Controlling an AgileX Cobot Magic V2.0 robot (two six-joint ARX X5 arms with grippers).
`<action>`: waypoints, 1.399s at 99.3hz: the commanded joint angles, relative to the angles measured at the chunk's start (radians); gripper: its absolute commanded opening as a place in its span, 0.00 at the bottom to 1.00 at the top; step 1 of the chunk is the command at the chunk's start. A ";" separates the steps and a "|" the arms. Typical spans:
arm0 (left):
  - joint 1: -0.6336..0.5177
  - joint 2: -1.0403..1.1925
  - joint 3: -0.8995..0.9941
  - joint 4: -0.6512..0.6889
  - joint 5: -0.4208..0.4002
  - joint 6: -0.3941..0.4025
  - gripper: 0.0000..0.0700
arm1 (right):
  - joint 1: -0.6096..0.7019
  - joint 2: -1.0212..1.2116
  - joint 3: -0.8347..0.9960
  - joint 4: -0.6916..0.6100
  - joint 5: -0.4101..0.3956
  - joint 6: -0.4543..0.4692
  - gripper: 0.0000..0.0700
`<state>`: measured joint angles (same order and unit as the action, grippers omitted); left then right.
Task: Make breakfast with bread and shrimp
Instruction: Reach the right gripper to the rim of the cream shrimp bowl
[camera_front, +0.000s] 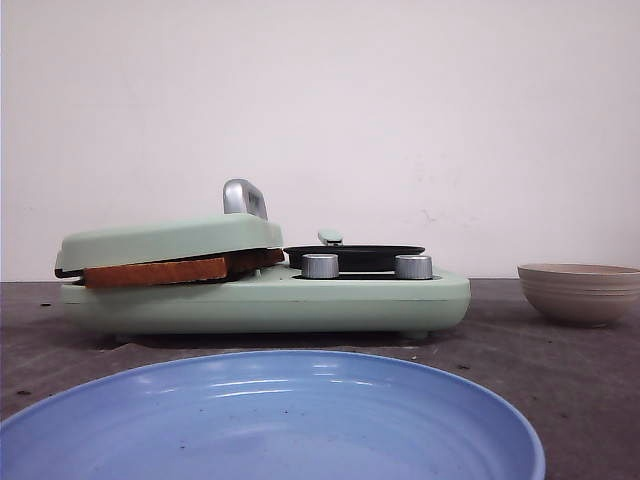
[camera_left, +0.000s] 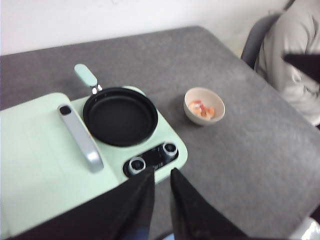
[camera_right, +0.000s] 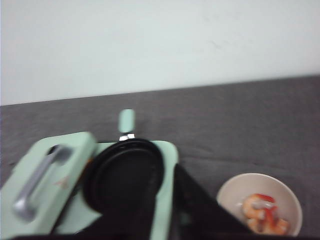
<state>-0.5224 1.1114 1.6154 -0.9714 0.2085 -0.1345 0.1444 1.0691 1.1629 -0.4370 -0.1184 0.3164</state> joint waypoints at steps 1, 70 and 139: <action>-0.012 -0.010 0.019 -0.006 0.001 0.038 0.02 | -0.051 0.082 0.042 -0.013 -0.035 0.018 0.29; -0.015 -0.114 0.015 -0.036 -0.017 0.071 0.01 | -0.331 0.570 0.072 -0.077 -0.163 0.016 0.50; -0.015 -0.111 0.015 -0.108 -0.022 0.051 0.02 | -0.371 0.775 0.072 0.124 -0.222 0.045 0.41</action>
<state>-0.5327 0.9932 1.6154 -1.0889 0.1894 -0.0742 -0.2230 1.8114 1.2163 -0.3252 -0.3401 0.3374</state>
